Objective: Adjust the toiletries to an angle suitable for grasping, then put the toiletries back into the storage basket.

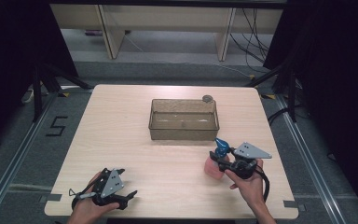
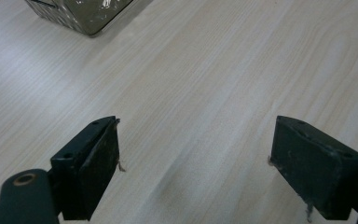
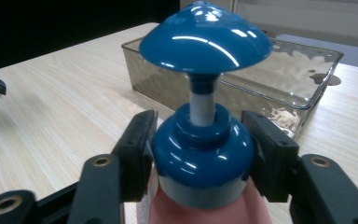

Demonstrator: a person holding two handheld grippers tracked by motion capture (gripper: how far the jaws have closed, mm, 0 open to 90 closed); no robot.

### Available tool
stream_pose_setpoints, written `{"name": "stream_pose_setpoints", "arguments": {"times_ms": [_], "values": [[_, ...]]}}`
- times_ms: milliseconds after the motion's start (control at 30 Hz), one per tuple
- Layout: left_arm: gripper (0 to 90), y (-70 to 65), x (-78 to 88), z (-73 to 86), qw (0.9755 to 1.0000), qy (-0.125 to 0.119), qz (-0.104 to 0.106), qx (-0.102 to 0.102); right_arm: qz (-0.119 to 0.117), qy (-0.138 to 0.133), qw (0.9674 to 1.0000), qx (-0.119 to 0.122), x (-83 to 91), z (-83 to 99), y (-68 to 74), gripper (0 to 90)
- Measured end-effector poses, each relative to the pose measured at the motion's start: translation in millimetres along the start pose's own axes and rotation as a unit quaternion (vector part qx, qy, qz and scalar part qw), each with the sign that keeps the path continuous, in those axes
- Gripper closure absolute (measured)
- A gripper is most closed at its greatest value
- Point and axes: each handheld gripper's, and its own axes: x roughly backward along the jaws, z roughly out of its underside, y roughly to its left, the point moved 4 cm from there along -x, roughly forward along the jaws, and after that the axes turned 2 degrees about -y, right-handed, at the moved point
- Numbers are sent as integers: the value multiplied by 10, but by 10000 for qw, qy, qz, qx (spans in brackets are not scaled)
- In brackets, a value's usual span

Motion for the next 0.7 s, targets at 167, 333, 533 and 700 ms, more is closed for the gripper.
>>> {"name": "stream_pose_setpoints", "arguments": {"times_ms": [167,333,533,700], "values": [[150,4,-10,11,10000,34,-30,-14,23,-21,10000,57,11,-9,16,529],[150,13,9,10,10000,27,-39,-17,125,-30,9997,214,5,-27,17,534],[150,4,10,-2,10000,-14,-48,-8,136,91,9998,101,1,-36,44,535],[151,-3,10,2,10000,-24,-41,45,198,102,9997,44,1,-50,56,536]]}}
